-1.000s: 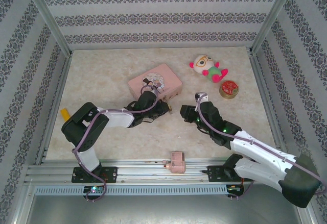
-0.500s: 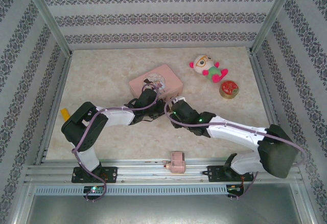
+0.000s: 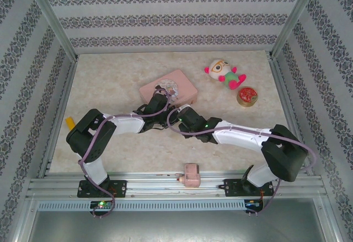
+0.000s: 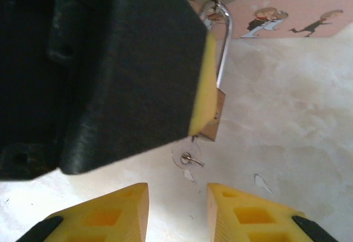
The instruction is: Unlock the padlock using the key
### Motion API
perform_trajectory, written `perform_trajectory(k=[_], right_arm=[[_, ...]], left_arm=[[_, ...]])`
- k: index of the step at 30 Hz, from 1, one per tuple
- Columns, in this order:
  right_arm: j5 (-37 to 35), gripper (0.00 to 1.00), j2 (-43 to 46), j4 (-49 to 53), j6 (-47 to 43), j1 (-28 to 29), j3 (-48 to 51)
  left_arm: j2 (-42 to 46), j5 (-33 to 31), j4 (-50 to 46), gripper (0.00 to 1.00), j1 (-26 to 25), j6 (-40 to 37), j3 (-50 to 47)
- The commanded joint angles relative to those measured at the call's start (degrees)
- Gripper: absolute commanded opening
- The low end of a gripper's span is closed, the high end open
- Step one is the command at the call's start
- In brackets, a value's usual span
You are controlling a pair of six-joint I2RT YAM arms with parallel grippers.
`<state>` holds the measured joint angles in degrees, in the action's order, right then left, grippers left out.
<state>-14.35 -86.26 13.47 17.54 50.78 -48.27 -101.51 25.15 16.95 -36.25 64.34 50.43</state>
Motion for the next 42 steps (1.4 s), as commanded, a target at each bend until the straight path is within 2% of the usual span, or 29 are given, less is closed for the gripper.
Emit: perform_trajectory(k=[1, 11, 25, 33, 38, 42], right_arm=[[-2.39, 0.33, -1.59, -0.36, -2.05, 0.53, -2.25], [-5.31, 0.31, -5.62, -1.03, -3.56, 0.53, -4.64], [-12.32, 0.22, -6.44, -6.25, -4.08, 0.62, -2.1], [-13.96, 0.21, -8.46, -8.7, -4.53, 0.55, -1.65], [-13.09, 0.09, -8.93, -11.75, -3.79, 0.38, -0.33], [-8.48, 0.03, -8.4, -14.09, -2.4, -1.12, 0.87]], left_arm=[[-0.57, 3.8, 0.45, 0.0, 0.04, 0.88, 1.57], [-1.82, 5.76, 2.78, 0.0, 0.22, 2.31, 1.27], [-2.21, 7.24, 4.32, 0.0, 0.34, 3.25, 1.02], [-1.67, 8.43, 4.42, 0.0, 0.4, 3.33, 1.06], [-1.32, 8.6, 4.3, 0.0, 0.39, 2.99, 1.1], [-1.22, 8.78, 4.32, 0.0, 0.46, 2.81, 1.15]])
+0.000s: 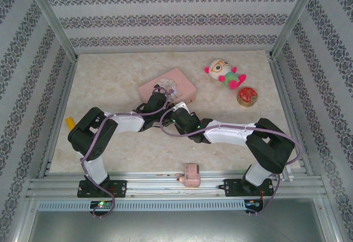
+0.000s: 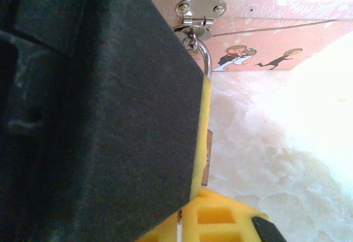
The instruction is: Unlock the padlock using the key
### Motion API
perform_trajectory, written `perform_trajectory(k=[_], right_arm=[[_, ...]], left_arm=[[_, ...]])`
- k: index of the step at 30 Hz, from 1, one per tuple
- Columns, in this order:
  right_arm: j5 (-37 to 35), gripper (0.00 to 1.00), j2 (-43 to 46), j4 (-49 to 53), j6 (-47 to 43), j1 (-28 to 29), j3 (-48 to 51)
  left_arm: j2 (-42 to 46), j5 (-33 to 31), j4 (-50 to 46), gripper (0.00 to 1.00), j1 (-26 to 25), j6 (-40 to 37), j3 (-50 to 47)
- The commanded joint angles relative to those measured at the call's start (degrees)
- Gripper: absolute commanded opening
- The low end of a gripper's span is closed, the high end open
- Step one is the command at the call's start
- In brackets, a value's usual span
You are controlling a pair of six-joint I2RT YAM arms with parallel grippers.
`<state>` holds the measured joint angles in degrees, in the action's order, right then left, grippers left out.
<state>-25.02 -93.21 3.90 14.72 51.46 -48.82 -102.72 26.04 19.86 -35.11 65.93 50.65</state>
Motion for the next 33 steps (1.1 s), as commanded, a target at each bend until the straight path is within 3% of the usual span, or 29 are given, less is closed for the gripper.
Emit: perform_trajectory(k=[1, 15, 26, 33], right_arm=[[3.36, 0.01, -1.32, -5.04, 0.72, -2.09, 1.61], [25.84, 0.0, 2.05, -10.52, 4.12, -11.57, 4.38], [37.24, 0.0, 3.64, -15.32, 10.12, -17.67, 8.04], [46.17, 0.0, 3.62, -23.72, 17.24, -22.27, 11.75]], left_arm=[[-0.03, 7.93, 1.41, 0.0, -0.75, 1.22, 0.97], [0.38, 8.72, 0.56, 0.0, -0.67, 0.07, 1.19], [1.15, 8.54, 0.35, 0.0, -0.58, -0.3, 0.19], [1.59, 8.32, 0.97, 0.0, -0.57, -0.19, -0.73]])
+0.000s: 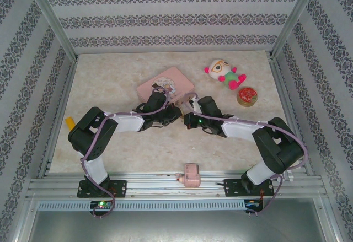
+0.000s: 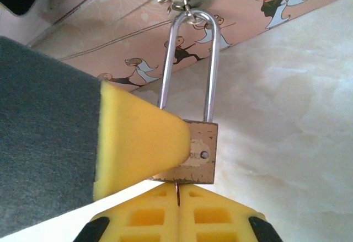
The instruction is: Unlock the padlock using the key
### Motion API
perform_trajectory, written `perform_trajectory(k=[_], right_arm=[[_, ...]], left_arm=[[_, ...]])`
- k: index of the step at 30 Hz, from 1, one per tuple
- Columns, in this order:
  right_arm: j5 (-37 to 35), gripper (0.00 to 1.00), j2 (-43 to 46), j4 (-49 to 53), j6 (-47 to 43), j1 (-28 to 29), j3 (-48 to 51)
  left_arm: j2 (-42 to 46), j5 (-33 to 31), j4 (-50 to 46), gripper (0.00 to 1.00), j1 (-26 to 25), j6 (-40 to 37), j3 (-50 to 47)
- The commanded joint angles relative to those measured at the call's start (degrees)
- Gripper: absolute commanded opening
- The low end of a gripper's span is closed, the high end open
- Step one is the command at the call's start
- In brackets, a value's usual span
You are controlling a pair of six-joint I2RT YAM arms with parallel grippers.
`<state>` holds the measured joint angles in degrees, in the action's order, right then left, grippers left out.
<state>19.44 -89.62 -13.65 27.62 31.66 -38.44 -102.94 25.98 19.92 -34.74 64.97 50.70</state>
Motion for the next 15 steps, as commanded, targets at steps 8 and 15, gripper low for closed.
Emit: perform_trajectory(k=[8, 15], right_arm=[[5.38, 0.0, -1.12, -9.29, 8.0, -3.71, 1.61], [5.22, 0.0, -0.74, -9.37, 10.8, -3.71, 2.43]], left_arm=[[2.3, 8.12, 0.73, 0.02, -0.69, 0.6, -1.39], [2.11, 8.21, 0.91, 0.03, -0.68, 0.6, -1.57]])
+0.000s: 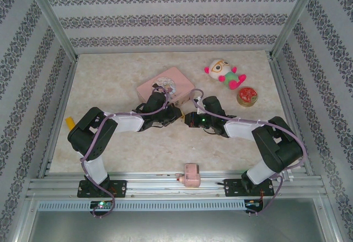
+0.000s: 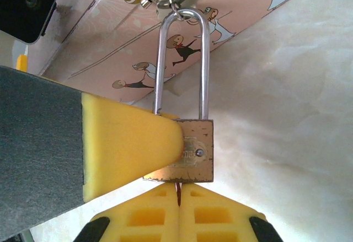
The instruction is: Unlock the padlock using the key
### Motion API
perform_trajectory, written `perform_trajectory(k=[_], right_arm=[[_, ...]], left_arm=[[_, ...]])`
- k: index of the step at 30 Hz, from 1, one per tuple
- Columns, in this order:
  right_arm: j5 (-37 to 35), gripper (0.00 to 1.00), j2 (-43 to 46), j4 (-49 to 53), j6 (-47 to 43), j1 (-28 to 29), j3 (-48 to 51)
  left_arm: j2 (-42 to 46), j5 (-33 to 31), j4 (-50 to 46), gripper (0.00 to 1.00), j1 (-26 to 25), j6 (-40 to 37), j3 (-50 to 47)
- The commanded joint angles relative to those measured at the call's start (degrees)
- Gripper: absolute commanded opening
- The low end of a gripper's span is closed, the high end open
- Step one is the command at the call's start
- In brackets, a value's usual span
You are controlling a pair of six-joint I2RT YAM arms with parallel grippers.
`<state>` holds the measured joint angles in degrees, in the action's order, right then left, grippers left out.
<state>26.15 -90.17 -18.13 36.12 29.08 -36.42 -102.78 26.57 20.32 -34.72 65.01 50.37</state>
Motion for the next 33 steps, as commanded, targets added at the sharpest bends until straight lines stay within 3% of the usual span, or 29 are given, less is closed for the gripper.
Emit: perform_trajectory(k=[1, 15, 33], right_arm=[[-1.5, 0.0, 0.06, -4.97, 2.73, -1.13, 0.64], [-0.39, 0.0, 3.6, -7.71, 9.66, -0.96, 5.39], [-5.45, 0.01, 8.11, -7.82, 12.82, 2.2, 10.22]], left_arm=[[1.97, 7.71, 0.6, 0.03, -0.7, 0.47, -1.42], [5.02, 8.45, 0.37, 0.03, -0.7, -1.73, -4.82], [5.67, 8.69, 2.78, 0.08, -0.69, -0.9, -9.24]])
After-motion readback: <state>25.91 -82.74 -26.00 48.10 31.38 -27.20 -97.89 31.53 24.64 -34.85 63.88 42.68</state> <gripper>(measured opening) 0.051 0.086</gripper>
